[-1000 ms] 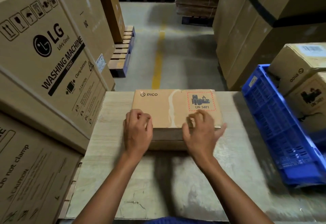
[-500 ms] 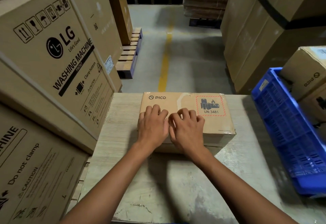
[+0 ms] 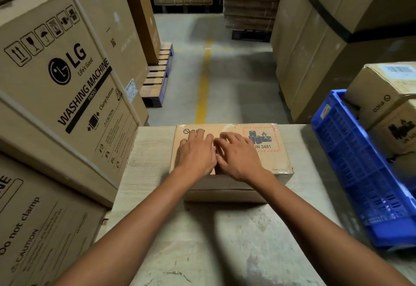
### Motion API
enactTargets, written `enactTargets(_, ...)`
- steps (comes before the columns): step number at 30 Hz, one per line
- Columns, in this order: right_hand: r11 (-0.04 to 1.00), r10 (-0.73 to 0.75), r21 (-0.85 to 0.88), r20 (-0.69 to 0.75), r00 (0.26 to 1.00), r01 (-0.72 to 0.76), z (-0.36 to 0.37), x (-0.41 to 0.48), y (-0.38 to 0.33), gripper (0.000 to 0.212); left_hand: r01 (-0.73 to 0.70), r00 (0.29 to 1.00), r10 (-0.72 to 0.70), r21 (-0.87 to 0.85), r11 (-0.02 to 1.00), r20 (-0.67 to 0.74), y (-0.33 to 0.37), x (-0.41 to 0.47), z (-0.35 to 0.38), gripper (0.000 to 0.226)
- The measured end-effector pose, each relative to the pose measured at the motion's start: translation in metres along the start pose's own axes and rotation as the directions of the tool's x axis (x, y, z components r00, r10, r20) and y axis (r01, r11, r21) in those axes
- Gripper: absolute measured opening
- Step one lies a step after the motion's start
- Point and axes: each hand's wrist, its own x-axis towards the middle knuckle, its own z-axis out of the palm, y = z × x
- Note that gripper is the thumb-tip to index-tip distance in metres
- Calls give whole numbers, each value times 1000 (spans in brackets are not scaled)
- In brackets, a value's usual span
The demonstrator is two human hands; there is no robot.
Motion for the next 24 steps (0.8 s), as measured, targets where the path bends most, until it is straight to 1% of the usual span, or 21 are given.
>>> enactTargets(2, 994, 107, 6, -20, 994, -107, -5, -1, 11, 47, -36, 999, 36, -71, 997, -1, 13, 4, 1, 36)
enactTargets(4, 976, 217, 6, -37, 975, -217, -6, -7, 20, 54, -113, 993, 119, -193, 975, 19, 30, 2, 8, 39)
enactTargets(6, 974, 225, -14, 9, 974, -225, -1, -14, 29, 59, -127, 988, 145, -270, 954, 44, 46, -3, 17, 47)
enactTargets(9, 980, 197, -32, 69, 978, -196, 7, -20, 35, 61, -107, 993, 117, -237, 966, 26, 54, -9, 25, 69)
enactTargets(12, 980, 199, -12, 61, 978, -198, 7, -16, 34, 55, -109, 993, 114, -240, 965, 6, 48, -4, 28, 59)
enactTargets(13, 980, 198, 8, 29, 980, -198, 6, -17, 34, 51, -112, 994, 110, -259, 959, -22, 48, -5, 26, 60)
enactTargets(14, 981, 192, 33, -25, 981, -191, 3, -18, 33, 44, -130, 991, 111, -287, 949, -79, 47, -8, 26, 58)
enactTargets(15, 982, 186, 54, -89, 979, -182, 2, -22, 33, 37, -178, 976, 129, -305, 936, -173, 47, -11, 27, 51)
enactTargets(17, 982, 186, 81, -227, 956, -172, 5, -34, 30, 30, -294, 904, 175, -270, 917, -391, 45, -20, 34, 32)
enactTargets(18, 981, 192, 95, -291, 937, -172, 7, -42, 28, 26, -328, 870, 192, -244, 913, -454, 45, -25, 37, 26)
enactTargets(19, 979, 198, 106, -342, 919, -172, 11, -50, 27, 23, -334, 859, 195, -230, 914, -473, 45, -28, 38, 23)
enactTargets(21, 977, 210, 112, -396, 894, -180, 18, -63, 24, 23, -307, 865, 184, -201, 930, -466, 47, -33, 40, 23)
enactTargets(24, 973, 229, 112, -382, 895, -202, 21, -64, 21, 27, -258, 894, 167, -173, 950, -415, 53, -34, 40, 26)
